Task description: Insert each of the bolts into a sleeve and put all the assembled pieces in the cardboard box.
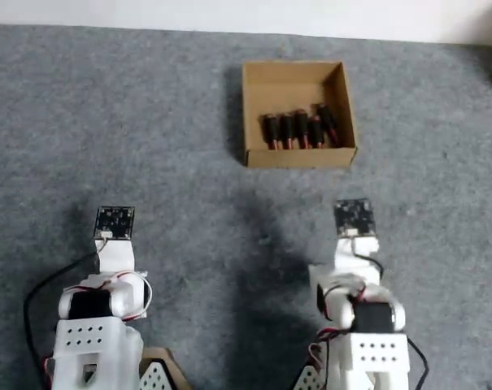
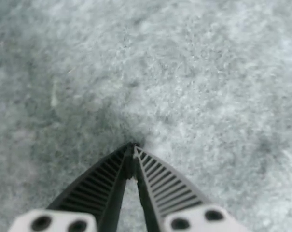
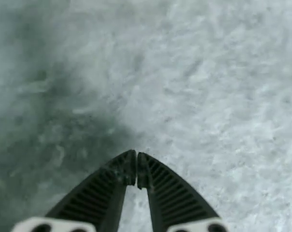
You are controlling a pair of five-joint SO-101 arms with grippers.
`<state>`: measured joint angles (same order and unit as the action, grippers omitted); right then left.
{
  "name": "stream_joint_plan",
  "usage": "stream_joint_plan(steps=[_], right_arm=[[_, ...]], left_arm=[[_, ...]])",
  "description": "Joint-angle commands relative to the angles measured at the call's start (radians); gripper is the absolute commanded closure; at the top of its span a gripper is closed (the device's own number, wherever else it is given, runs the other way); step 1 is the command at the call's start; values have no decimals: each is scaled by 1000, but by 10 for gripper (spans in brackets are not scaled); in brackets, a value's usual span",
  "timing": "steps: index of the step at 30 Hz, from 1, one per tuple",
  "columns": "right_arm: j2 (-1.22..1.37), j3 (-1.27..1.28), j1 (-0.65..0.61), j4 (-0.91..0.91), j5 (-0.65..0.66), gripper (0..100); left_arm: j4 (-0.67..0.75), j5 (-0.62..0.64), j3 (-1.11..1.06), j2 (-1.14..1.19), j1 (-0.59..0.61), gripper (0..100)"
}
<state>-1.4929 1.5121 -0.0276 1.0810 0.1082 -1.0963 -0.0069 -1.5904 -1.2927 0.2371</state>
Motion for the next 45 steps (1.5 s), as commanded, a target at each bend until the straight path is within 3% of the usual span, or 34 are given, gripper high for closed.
stream_joint_plan(steps=[1, 9, 23, 45], right_arm=[[-134, 21, 36, -15, -6, 994], [-349, 97, 35, 90, 0, 994], [-343, 249, 36, 90, -2, 993], [-343, 257, 41, 163, -3, 993]], left_arm=[[-14, -2, 1, 1, 19, 993], [-11, 3, 1, 1, 19, 991], [-12, 2, 1, 1, 19, 992], [-12, 2, 1, 1, 19, 992]])
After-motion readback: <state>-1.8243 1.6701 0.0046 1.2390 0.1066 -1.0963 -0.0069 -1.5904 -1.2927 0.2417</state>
